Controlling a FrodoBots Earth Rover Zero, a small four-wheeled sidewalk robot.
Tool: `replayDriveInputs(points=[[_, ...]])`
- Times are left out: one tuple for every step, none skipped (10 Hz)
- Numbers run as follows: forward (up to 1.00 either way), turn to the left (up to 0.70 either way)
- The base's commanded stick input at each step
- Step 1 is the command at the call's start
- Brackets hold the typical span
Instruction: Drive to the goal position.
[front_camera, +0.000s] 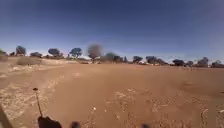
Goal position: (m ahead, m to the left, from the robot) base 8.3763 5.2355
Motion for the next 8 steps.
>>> replayDriveInputs(points=[[0.50,0.00],[0.50,0.00],[0.50,0.00],[0.50,0.00],[0.50,0.00],[0.50,0.00],[0.50,0.00],[0.50,0.00]])
